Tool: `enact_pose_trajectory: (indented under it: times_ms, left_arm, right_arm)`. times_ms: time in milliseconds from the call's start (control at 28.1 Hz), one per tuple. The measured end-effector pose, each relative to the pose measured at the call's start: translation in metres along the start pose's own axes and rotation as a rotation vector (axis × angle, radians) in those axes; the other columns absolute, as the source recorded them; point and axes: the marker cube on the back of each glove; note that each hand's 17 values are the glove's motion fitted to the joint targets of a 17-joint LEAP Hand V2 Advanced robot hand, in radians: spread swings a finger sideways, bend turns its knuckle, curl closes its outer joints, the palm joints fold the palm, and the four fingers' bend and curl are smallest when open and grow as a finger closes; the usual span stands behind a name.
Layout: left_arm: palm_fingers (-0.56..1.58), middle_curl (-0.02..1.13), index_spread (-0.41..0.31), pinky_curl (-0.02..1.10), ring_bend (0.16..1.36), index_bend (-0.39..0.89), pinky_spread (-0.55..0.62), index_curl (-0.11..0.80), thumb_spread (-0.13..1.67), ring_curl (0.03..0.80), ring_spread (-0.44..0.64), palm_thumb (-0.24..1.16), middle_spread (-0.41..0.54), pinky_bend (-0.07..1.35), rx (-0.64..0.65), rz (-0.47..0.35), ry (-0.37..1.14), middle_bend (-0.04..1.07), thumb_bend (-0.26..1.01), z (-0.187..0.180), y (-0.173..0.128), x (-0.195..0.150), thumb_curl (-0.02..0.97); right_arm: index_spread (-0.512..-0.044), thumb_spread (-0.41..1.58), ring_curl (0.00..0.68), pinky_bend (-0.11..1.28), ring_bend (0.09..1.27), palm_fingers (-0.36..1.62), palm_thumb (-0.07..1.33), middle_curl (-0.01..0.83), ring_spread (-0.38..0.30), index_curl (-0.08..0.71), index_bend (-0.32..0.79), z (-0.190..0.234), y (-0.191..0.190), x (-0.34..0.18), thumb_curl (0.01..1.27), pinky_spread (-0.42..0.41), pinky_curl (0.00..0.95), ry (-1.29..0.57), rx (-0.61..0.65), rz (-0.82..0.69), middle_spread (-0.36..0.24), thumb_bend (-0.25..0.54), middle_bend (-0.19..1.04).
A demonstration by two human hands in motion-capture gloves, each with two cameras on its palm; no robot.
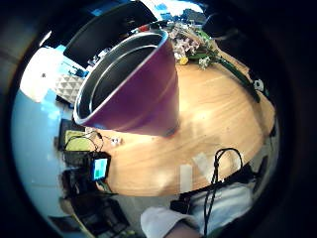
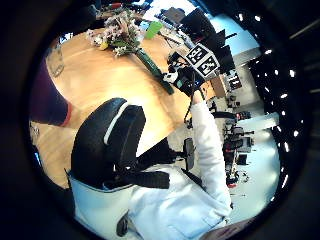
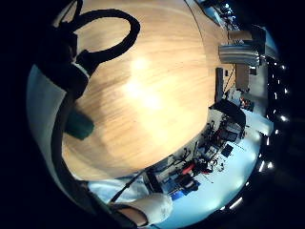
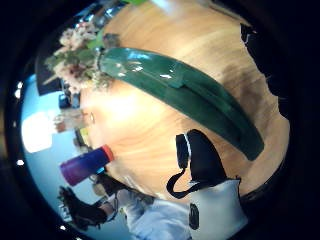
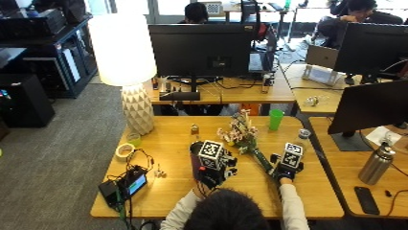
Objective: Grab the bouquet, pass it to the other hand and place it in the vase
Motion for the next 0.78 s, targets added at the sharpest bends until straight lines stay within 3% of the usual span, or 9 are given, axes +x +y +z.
enact_pose_trajectory:
  times_ms: [249, 320, 427, 604, 782]
  left_arm:
    - [0.43, 0.25, -0.089, 0.31, 0.4, 0.19, 0.28, 0.4, 1.16, 0.245, 0.31, 0.28, 0.086, 0.33, -0.016, -0.008, -0.009, 0.15, -0.02, 0.01, -0.004, -0.009, 0.219]
    - [0.43, 0.25, -0.089, 0.32, 0.4, 0.19, 0.28, 0.402, 1.16, 0.247, 0.31, 0.28, 0.086, 0.34, -0.022, -0.007, -0.002, 0.14, -0.02, 0.01, -0.003, -0.007, 0.221]
    - [0.44, 0.25, -0.089, 0.32, 0.4, 0.19, 0.29, 0.404, 1.16, 0.249, 0.32, 0.28, 0.086, 0.34, -0.034, -0.004, 0.008, 0.15, -0.02, 0.007, 0.0, -0.003, 0.224]
    - [0.44, 0.25, -0.089, 0.33, 0.4, 0.19, 0.31, 0.409, 1.17, 0.254, 0.32, 0.28, 0.086, 0.34, -0.035, -0.013, 0.002, 0.15, -0.02, -0.004, 0.007, 0.004, 0.227]
    - [0.43, 0.26, -0.089, 0.33, 0.4, 0.19, 0.3, 0.413, 1.17, 0.258, 0.32, 0.28, 0.085, 0.33, -0.022, -0.009, -0.004, 0.15, -0.02, -0.006, 0.004, 0.006, 0.231]
  right_arm:
    - [-0.155, 1.01, 0.377, 0.57, 0.64, 0.87, 0.69, 0.394, -0.136, 0.189, 0.11, 0.014, -0.015, -0.009, 0.36, -0.023, 0.332, 0.025, 0.095, -0.066, -0.062, 0.014, 0.33]
    - [-0.17, 1.0, 0.372, 0.53, 0.61, 0.9, 0.73, 0.398, -0.139, 0.215, 0.17, 0.016, -0.015, -0.011, 0.37, -0.025, 0.326, 0.049, 0.103, -0.054, -0.064, 0.023, 0.33]
    - [-0.172, 1.01, 0.356, 0.51, 0.57, 1.09, 0.86, 0.406, -0.156, 0.246, 0.21, 0.02, -0.013, -0.013, 0.4, -0.085, 0.315, 0.095, 0.068, -0.022, -0.073, 0.082, 0.34]
    - [-0.177, 1.05, 0.371, 0.53, 0.5, 1.12, 0.93, 0.435, -0.175, 0.293, 0.18, 0.021, -0.021, -0.018, 0.43, -0.151, 0.348, 0.124, 0.137, -0.008, -0.096, 0.097, 0.35]
    - [-0.192, 1.04, 0.413, 0.55, 0.59, 1.19, 0.96, 0.458, -0.205, 0.305, 0.14, 0.025, -0.014, -0.017, 0.45, -0.214, 0.369, 0.113, -0.007, 0.015, -0.114, 0.086, 0.34]
